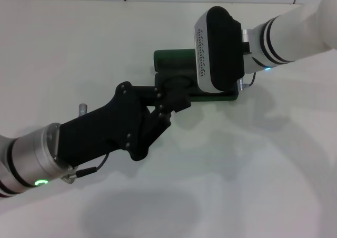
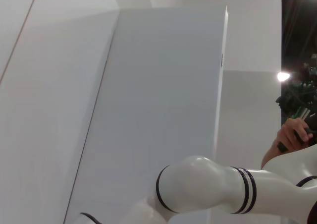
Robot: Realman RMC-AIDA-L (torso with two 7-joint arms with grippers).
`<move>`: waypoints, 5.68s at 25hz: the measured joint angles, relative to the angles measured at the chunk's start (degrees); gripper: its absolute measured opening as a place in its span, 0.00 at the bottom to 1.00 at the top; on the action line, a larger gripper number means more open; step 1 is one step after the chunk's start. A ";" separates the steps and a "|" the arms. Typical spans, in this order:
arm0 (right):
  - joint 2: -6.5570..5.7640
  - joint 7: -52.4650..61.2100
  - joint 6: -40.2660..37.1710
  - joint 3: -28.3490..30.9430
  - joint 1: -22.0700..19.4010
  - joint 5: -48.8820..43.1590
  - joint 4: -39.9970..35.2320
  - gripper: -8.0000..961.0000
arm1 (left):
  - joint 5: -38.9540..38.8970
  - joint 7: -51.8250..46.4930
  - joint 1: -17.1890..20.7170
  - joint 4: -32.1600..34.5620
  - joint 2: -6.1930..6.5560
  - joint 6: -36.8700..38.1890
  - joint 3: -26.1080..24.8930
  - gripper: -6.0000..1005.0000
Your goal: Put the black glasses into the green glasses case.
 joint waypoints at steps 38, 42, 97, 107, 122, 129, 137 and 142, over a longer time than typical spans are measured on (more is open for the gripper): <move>-0.61 -26.39 -46.29 55.09 -41.66 49.26 -0.41 0.23 | 31.36 -36.74 -24.21 15.42 12.17 -42.82 -5.27 0.07; -0.61 -28.24 -46.76 56.47 -41.96 49.36 3.65 0.24 | 42.53 -41.20 -28.08 15.36 8.24 -52.59 -5.24 0.15; -0.62 -31.16 -44.68 56.35 -38.19 49.06 11.13 0.26 | 47.68 -42.39 -28.73 11.61 1.68 -58.16 -4.84 0.17; -0.62 -31.26 -44.68 56.36 -38.03 49.05 11.20 0.26 | 47.85 -42.35 -27.67 10.46 1.39 -54.88 -4.78 0.17; -0.72 -31.56 -47.04 56.33 -38.54 48.99 10.57 0.27 | 45.35 -41.25 -23.06 17.22 -0.15 -46.40 -5.06 0.17; -0.46 -35.58 -52.57 53.67 -37.61 47.97 10.28 0.30 | 33.14 -29.23 -7.02 32.09 0.37 -23.55 -8.26 0.17; 0.00 -35.37 -52.48 40.69 -33.37 53.77 9.95 0.54 | 28.86 -30.81 1.48 29.12 5.84 -9.60 -16.56 0.57; 0.00 -35.30 -52.11 38.26 -31.59 56.25 9.79 0.67 | 29.09 -26.15 1.85 21.94 7.65 -5.70 -19.68 0.63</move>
